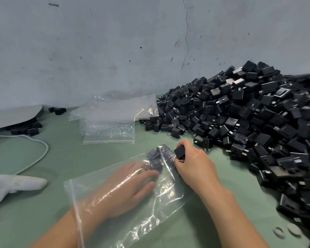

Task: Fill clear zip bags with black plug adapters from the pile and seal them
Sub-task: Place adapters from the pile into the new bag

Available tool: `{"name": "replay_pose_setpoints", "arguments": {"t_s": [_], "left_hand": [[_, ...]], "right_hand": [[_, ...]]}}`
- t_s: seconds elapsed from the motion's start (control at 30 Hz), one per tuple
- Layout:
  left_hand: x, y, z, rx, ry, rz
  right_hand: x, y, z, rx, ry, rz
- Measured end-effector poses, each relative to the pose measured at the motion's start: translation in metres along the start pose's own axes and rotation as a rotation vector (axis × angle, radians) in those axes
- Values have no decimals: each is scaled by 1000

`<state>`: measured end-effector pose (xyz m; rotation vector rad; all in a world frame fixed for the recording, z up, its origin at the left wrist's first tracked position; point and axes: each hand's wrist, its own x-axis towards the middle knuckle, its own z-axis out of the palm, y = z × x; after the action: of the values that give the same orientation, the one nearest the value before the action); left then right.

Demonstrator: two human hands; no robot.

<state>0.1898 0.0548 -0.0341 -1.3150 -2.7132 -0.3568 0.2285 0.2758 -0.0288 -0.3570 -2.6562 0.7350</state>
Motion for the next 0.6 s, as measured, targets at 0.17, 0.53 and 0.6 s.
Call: {"name": "replay_pose_setpoints", "arguments": {"t_s": [0.17, 0.53, 0.6], "left_hand": [[10, 4, 1, -5, -5, -5], [-9, 14, -11, -102, 11, -66], [-33, 19, -18, -124, 113, -126]], "right_hand": [[0, 0, 1, 9, -8, 7], [1, 2, -2, 42, 21, 15], [0, 0, -5, 115, 48, 35]]}}
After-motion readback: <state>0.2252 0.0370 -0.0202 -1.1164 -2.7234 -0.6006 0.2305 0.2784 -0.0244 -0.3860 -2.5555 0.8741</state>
